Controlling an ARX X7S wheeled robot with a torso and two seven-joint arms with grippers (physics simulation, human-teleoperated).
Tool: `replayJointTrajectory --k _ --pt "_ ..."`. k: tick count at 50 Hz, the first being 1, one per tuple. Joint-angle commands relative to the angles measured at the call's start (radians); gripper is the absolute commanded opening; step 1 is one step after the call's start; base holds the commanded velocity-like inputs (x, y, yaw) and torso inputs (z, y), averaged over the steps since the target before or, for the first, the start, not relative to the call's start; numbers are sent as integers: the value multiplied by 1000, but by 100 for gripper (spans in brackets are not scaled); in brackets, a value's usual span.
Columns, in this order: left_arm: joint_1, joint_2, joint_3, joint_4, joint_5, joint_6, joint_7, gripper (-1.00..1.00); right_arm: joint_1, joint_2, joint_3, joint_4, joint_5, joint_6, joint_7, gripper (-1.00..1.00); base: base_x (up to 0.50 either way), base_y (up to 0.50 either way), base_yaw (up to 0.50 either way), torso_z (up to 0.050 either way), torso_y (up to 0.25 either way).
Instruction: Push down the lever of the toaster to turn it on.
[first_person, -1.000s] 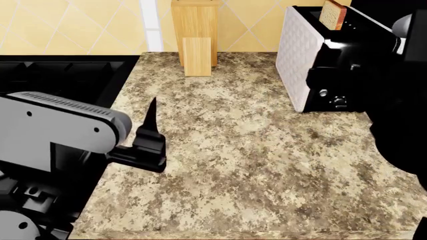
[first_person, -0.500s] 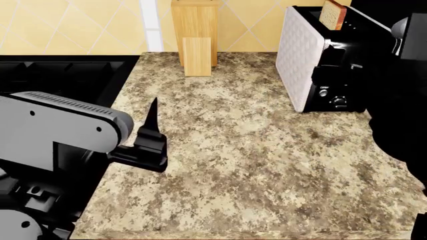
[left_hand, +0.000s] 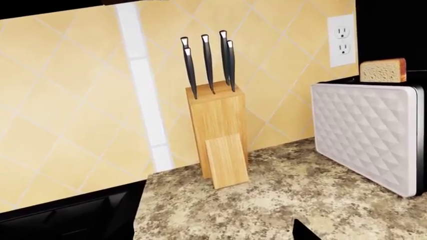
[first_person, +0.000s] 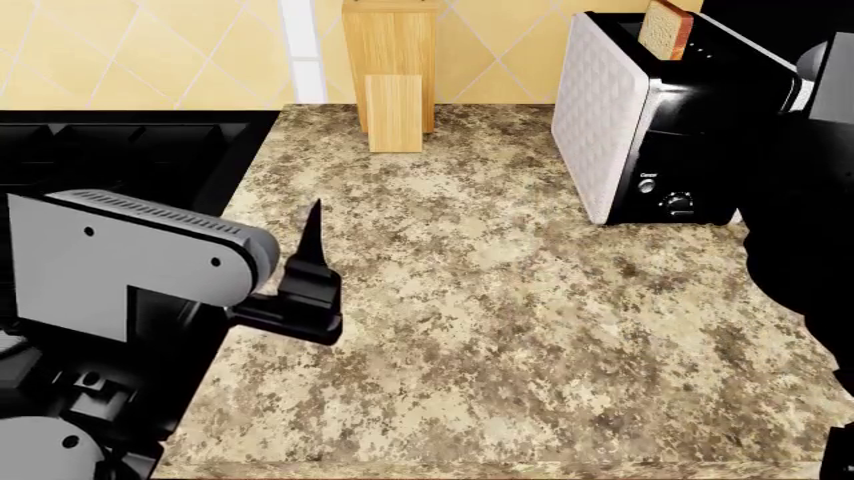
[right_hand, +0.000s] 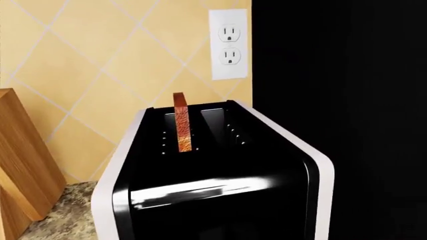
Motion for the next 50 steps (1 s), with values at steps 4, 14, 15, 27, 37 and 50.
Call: replayJointTrajectory --k 4,14,15,27,37,50 --pt "-46 -21 20 -21 -68 15 -54 100 0 0 -5 3 -4 -10 -2 -100 0 0 0 0 0" --pt "-48 -36 19 -17 -85 26 -61 100 2 4 -12 7 -8 -17 -8 -100 0 0 0 0 0" --pt "-36 -34 15 -10 -73 27 -51 100 3 4 -13 7 -8 -17 -9 -100 0 0 0 0 0" --pt "-50 -37 29 -18 -76 32 -56 100 32 7 -17 0 0 -5 -8 -100 0 0 0 0 0" --pt "-50 -38 35 -19 -69 37 -54 100 53 9 -32 8 -9 -8 -14 -100 0 0 0 0 0" --pt "-30 -74 13 -4 -95 57 -51 100 72 12 -28 1 -1 -1 -8 -100 0 0 0 0 0"
